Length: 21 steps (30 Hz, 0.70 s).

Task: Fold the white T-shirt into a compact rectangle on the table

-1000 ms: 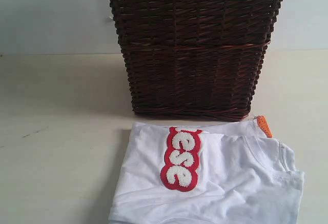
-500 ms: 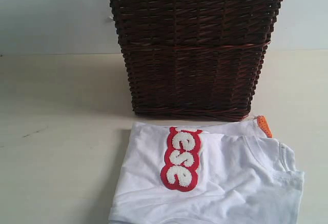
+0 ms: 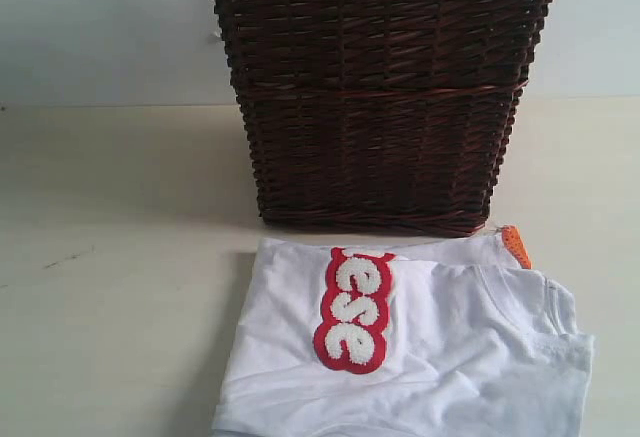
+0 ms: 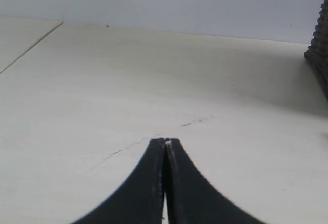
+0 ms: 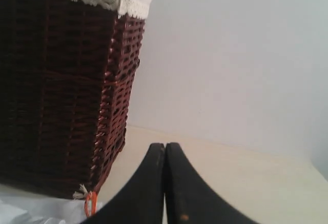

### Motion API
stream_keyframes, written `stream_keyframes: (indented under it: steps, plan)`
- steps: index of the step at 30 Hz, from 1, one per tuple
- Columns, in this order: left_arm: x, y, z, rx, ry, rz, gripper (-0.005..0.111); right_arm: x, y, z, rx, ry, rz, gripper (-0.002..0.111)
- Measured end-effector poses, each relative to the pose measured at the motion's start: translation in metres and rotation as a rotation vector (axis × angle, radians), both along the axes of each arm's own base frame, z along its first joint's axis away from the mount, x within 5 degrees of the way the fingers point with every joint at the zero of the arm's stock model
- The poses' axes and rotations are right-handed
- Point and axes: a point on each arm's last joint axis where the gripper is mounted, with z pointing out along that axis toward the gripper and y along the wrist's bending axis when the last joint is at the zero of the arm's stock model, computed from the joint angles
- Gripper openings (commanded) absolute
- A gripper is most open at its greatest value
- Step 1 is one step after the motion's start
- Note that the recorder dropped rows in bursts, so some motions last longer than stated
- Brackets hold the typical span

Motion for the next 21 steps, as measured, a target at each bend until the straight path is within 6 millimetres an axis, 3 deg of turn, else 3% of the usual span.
stream_keyframes:
  steps: [21]
  plan:
    - [0.000,0.000,0.000,0.000,0.000,0.000,0.000,-0.002,-0.004,-0.021,0.238,0.197,-0.079,0.000]
